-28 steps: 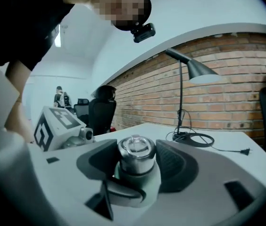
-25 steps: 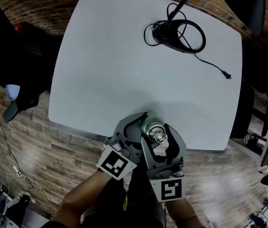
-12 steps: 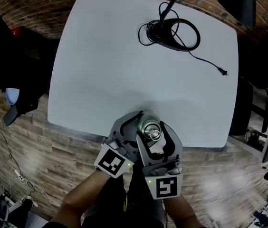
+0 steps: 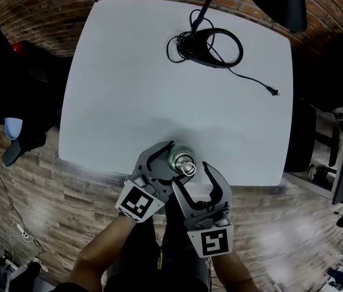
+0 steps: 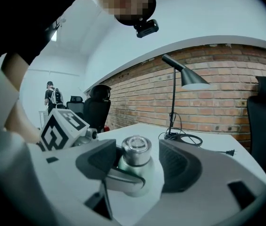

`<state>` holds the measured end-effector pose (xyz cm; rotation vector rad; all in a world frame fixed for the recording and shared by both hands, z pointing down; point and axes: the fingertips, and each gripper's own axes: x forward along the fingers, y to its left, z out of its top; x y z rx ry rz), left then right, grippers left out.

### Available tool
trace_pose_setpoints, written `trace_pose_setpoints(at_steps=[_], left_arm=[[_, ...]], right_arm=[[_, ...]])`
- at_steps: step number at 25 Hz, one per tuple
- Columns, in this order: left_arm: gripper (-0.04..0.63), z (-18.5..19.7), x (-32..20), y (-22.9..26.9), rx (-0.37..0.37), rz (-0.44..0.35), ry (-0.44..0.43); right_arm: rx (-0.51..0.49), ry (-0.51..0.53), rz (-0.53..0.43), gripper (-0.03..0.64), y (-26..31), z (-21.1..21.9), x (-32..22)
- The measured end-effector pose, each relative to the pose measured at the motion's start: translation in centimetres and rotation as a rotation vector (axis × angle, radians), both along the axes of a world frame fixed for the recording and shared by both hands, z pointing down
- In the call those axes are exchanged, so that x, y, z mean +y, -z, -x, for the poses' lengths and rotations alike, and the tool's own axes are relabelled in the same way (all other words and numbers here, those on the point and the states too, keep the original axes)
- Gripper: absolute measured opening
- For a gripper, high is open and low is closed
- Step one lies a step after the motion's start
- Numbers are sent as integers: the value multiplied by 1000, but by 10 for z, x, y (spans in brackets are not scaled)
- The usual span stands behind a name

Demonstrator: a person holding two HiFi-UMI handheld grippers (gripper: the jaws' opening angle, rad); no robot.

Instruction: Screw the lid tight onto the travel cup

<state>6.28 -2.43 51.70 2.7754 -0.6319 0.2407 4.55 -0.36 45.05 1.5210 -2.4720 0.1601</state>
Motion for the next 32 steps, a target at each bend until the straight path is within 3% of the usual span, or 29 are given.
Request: trace_pose_setpoints(at_steps=[5, 15, 21, 26, 32], left_arm=[[351, 0, 2, -7, -75, -44, -51], [357, 30, 25, 13, -126, 17, -32], [356, 41, 40, 30, -183, 56, -10], [356, 44, 52, 52, -182, 79, -3], [354, 67, 32, 71, -208, 70, 47]], right_arm=[[-8, -41, 33, 270, 8, -21, 8], [-14, -69, 26, 261, 53, -35, 25], [-9, -66, -22, 202, 88, -44, 39], [6, -55, -60, 149, 114, -46, 55], [8, -84, -121, 81, 141, -61, 58]])
